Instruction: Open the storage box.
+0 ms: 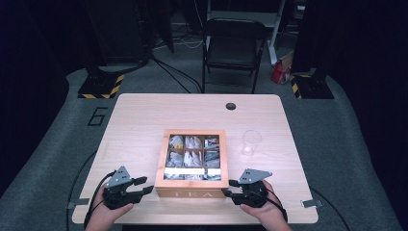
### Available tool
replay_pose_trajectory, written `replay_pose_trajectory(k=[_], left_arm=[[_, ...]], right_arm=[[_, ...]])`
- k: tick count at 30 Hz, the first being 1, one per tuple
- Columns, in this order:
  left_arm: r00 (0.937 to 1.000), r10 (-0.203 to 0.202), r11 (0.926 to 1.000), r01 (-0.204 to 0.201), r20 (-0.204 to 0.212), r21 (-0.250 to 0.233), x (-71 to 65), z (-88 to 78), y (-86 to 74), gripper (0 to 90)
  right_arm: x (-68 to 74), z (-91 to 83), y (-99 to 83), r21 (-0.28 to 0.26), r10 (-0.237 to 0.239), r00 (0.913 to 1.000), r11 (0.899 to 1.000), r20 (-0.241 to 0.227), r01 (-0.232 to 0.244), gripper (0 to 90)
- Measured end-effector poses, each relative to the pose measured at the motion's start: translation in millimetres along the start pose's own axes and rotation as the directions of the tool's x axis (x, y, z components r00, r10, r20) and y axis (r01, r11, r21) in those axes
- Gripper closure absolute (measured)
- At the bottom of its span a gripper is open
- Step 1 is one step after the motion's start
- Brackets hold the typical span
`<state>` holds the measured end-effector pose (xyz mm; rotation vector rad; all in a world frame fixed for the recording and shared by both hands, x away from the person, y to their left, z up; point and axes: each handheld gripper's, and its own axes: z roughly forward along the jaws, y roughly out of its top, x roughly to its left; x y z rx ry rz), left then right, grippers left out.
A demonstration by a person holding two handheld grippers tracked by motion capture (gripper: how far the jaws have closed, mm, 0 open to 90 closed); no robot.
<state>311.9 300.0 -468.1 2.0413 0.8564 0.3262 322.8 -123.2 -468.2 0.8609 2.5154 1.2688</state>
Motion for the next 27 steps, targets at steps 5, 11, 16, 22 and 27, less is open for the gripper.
replay_pose_trajectory(k=[5, 11, 16, 22, 27], left_arm=[[1.0000, -0.001, 1.0000, 0.001, 0.009, -0.002, -1.3, 0.8, 0.3, 53.6], [0.9999, -0.010, 0.9998, 0.010, 0.008, -0.014, 0.0, -0.9, 0.1, 53.8], [0.9998, -0.009, 0.9998, 0.009, 0.017, -0.017, -0.1, -2.4, 1.2, 53.7], [0.9997, 0.006, 1.0000, -0.005, 0.022, -0.006, -1.1, -3.8, 2.9, 53.5], [0.9996, 0.010, 0.9997, -0.010, 0.026, -0.022, -4.2, -1.6, 5.3, 53.1]], right_arm=[[-0.5, -0.6, 0.5, 0.003, 0.016, 0.9998, 1.000, -0.012, -0.016, 56.3], [-0.4, -1.6, 3.2, 0.014, 0.027, 0.9996, 1.000, -0.011, -0.027, 56.3], [-2.2, -4.6, 5.2, -0.001, 0.052, 0.9982, 0.999, -0.030, -0.052, 56.2], [-2.4, -8.3, 8.8, -0.012, 0.058, 0.9979, 0.998, -0.030, -0.058, 56.3], [-3.8, -12.5, 12.9, -0.035, 0.069, 0.9967, 0.997, -0.043, -0.071, 56.4]])
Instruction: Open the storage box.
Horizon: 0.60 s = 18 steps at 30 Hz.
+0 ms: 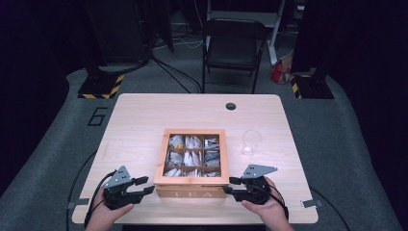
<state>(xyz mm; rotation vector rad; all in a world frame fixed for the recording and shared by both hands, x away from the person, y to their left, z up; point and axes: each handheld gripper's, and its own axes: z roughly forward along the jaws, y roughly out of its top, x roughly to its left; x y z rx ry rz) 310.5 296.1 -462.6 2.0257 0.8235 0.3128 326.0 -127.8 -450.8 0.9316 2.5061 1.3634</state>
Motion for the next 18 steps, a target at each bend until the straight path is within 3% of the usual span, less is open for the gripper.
replay_pose_trajectory(k=[11, 12, 18], left_arm=[[0.9996, 0.026, 0.9997, -0.026, 0.014, -0.007, -5.5, 4.9, 11.1, 53.1], [0.9996, 0.014, 0.9999, -0.014, 0.024, -0.007, -6.9, 5.9, 12.2, 53.0], [0.9985, 0.049, 0.9988, -0.049, 0.024, -0.006, -9.3, 10.1, 19.8, 52.6]], right_arm=[[0.2, -3.5, 6.2, -0.007, 0.003, 1.0000, 1.000, 0.004, -0.003, 57.9], [0.0, -3.4, 6.6, -0.010, 0.006, 1.0000, 1.000, 0.001, -0.006, 57.9], [-0.7, -3.9, 8.1, -0.010, 0.005, 1.0000, 1.000, -0.002, -0.005, 57.9]])
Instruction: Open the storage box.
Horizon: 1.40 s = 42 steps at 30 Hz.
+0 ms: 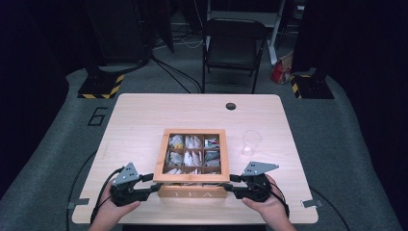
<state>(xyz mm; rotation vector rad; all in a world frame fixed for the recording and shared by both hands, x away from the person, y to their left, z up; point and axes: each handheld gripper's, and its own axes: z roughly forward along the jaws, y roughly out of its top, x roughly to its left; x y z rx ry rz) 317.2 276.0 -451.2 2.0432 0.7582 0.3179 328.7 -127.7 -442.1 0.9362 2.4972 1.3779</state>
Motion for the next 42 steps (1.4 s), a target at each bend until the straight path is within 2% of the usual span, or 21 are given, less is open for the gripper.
replay_pose_trajectory(k=[4, 6, 8, 14, 15, 24, 30, 31, 33, 35, 40, 42], left_arm=[[0.9999, -0.014, 0.9998, 0.014, -0.008, -0.013, -0.5, 0.8, 3.1, 50.6], [0.9999, -0.008, 0.9999, 0.008, -0.014, -0.015, 0.5, 1.0, 3.9, 50.1], [0.9999, -0.006, 1.0000, 0.006, -0.008, -0.007, 1.0, 0.6, 4.9, 50.0], [0.9995, -0.013, 0.9999, 0.013, -0.030, -0.010, 0.1, 0.5, 9.0, 49.2], [0.9996, -0.020, 0.9998, 0.020, -0.021, -0.004, -0.2, -0.3, 9.9, 48.7], [0.9978, -0.002, 1.0000, 0.002, -0.067, -0.005, -2.6, -1.6, 14.0, 46.5], [0.9980, 0.010, 0.9999, -0.011, -0.062, -0.013, -2.1, -4.0, 15.9, 46.5], [0.9987, 0.011, 0.9999, -0.011, -0.049, -0.001, -1.6, -5.4, 16.9, 46.5], [0.9984, 0.011, 0.9999, -0.011, -0.056, -0.011, -2.3, -5.8, 18.1, 46.5], [0.9976, 0.029, 0.9995, -0.030, -0.063, -0.009, -1.7, -6.9, 20.3, 46.5], [0.9983, 0.028, 0.9995, -0.029, -0.051, -0.015, 0.0, -10.0, 25.2, 46.5], [0.9976, 0.034, 0.9992, -0.035, -0.060, -0.022, 0.4, -10.2, 26.5, 46.5]], right_arm=[[0.3, -0.5, 0.6, 0.001, 0.006, 1.0000, 1.000, 0.001, -0.006, 57.9], [-0.2, -0.8, 1.2, -0.003, 0.001, 1.0000, 1.000, 0.002, -0.001, 57.9], [-0.2, -0.9, 1.4, -0.005, 0.003, 1.0000, 1.000, 0.002, -0.003, 57.9], [-1.2, -1.0, 2.1, -0.019, 0.011, 0.9999, 1.000, -0.007, -0.011, 58.2], [-1.6, -1.2, 2.4, -0.022, 0.009, 0.9999, 1.000, -0.007, -0.009, 58.4], [-2.6, -2.6, 5.5, -0.026, 0.030, 0.9994, 0.999, -0.018, -0.030, 58.6], [-3.3, -2.2, 7.5, -0.031, 0.025, 0.9996, 0.999, -0.017, -0.025, 54.9], [-3.2, -2.0, 8.0, -0.032, 0.030, 0.9994, 0.999, -0.017, -0.031, 54.1], [-3.4, -2.2, 9.2, -0.032, 0.027, 0.9996, 0.999, -0.012, -0.028, 53.7], [-3.4, -2.9, 10.6, -0.031, 0.024, 0.9997, 0.999, -0.007, -0.024, 53.1], [-4.7, -5.1, 15.2, -0.042, 0.008, 1.0000, 0.999, 0.000, -0.008, 52.0], [-5.2, -5.4, 16.7, -0.043, 0.005, 1.0000, 0.999, 0.001, -0.005, 52.0]])
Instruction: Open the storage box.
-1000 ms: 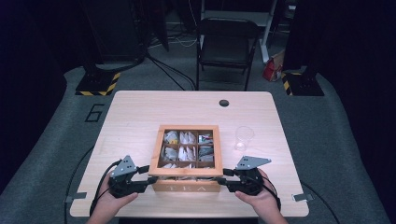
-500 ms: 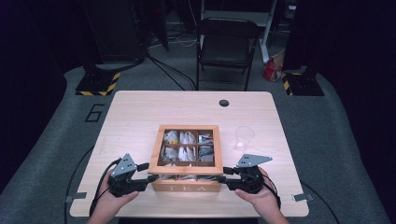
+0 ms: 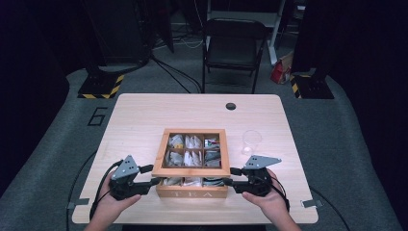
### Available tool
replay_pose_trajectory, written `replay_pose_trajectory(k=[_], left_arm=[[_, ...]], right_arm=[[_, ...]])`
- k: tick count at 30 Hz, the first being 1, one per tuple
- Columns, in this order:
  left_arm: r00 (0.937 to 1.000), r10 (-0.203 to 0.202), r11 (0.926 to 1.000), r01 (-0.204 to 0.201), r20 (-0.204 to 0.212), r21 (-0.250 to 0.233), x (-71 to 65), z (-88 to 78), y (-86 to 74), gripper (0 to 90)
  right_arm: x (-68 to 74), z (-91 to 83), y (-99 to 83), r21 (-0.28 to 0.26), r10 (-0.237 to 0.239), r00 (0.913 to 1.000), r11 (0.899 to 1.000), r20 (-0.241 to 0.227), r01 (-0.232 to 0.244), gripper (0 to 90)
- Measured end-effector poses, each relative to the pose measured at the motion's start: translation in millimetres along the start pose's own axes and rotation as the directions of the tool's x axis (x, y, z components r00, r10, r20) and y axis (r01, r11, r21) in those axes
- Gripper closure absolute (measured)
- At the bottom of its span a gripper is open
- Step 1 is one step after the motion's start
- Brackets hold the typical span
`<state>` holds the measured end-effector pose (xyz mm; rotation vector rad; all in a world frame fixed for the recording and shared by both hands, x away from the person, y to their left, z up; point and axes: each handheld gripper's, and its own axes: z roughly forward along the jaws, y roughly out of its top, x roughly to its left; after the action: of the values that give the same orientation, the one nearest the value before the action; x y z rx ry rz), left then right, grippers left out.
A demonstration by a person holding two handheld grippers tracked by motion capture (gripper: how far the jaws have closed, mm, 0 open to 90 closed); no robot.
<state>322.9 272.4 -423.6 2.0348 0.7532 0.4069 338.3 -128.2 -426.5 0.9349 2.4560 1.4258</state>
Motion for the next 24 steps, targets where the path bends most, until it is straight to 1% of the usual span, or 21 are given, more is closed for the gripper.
replay_pose_trajectory(k=[2, 4, 5, 7, 9, 12, 13, 14, 15, 16, 17, 18, 21, 24], left_arm=[[1.0000, 0.002, 1.0000, -0.002, 0.003, 0.004, 0.6, -1.1, 1.8, 46.5], [1.0000, -0.002, 1.0000, 0.002, -0.003, -0.009, 0.5, -1.0, 3.1, 46.4], [1.0000, 0.002, 1.0000, -0.002, 0.002, 0.001, 1.1, -2.3, 4.5, 46.4], [1.0000, 0.004, 1.0000, -0.004, -0.006, -0.009, 0.8, -2.7, 6.5, 46.4], [1.0000, 0.009, 0.9999, -0.009, -0.001, -0.006, 1.7, -4.1, 8.8, 46.5], [0.9999, 0.012, 0.9999, -0.012, -0.009, -0.011, 2.5, -5.1, 11.6, 46.5], [1.0000, 0.008, 0.9999, -0.008, -0.003, -0.010, 2.8, -5.6, 12.7, 46.4], [1.0000, 0.007, 0.9998, -0.007, -0.007, -0.019, 3.1, -5.6, 13.4, 46.5], [1.0000, 0.004, 0.9998, -0.004, 0.001, -0.018, 3.7, -6.2, 14.5, 46.5], [1.0000, 0.003, 0.9997, -0.003, -0.002, -0.026, 4.6, -6.2, 15.6, 46.5], [0.9999, 0.009, 0.9999, -0.009, 0.008, -0.014, 5.8, -7.3, 16.7, 46.5], [0.9999, 0.009, 0.9998, -0.009, 0.007, -0.018, 6.5, -7.4, 17.6, 46.5], [1.0000, 0.003, 0.9998, -0.003, 0.008, -0.018, 6.8, -8.3, 20.7, 46.5], [0.9998, 0.019, 0.9997, -0.019, 0.000, -0.016, 7.5, -9.1, 23.5, 46.6]], right_arm=[[0.0, -0.1, 1.3, 0.000, -0.001, 1.0000, 1.000, 0.007, 0.001, 52.0], [-0.6, -0.2, 2.7, -0.006, -0.003, 1.0000, 1.000, 0.006, 0.003, 52.0], [-0.7, -0.7, 3.5, -0.012, -0.001, 1.0000, 1.000, 0.008, 0.001, 51.8], [-0.8, -1.0, 4.3, -0.014, -0.003, 0.9999, 1.000, 0.014, 0.003, 51.5], [-0.9, -1.4, 5.7, -0.021, -0.007, 0.9998, 1.000, 0.018, 0.007, 51.0], [-0.9, -2.8, 8.2, -0.025, -0.008, 0.9995, 1.000, 0.030, 0.008, 49.6], [-1.4, -3.6, 9.3, -0.025, -0.015, 0.9992, 1.000, 0.037, 0.016, 49.2], [-1.8, -5.2, 11.6, -0.028, -0.019, 0.9990, 0.999, 0.040, 0.021, 48.4], [-1.8, -5.2, 11.6, -0.028, -0.019, 0.9990, 0.999, 0.040, 0.021, 48.4], [-2.1, -5.6, 12.9, -0.030, -0.024, 0.9988, 0.999, 0.042, 0.025, 47.9], [-2.4, -6.1, 14.2, -0.032, -0.027, 0.9986, 0.999, 0.045, 0.028, 47.3], [-2.7, -6.4, 15.0, -0.031, -0.030, 0.9986, 0.999, 0.044, 0.031, 46.9], [-2.5, -6.8, 17.6, -0.037, -0.024, 0.9984, 0.999, 0.051, 0.026, 46.8], [-1.4, -7.3, 21.0, -0.040, -0.030, 0.9984, 0.999, 0.048, 0.032, 46.4]])
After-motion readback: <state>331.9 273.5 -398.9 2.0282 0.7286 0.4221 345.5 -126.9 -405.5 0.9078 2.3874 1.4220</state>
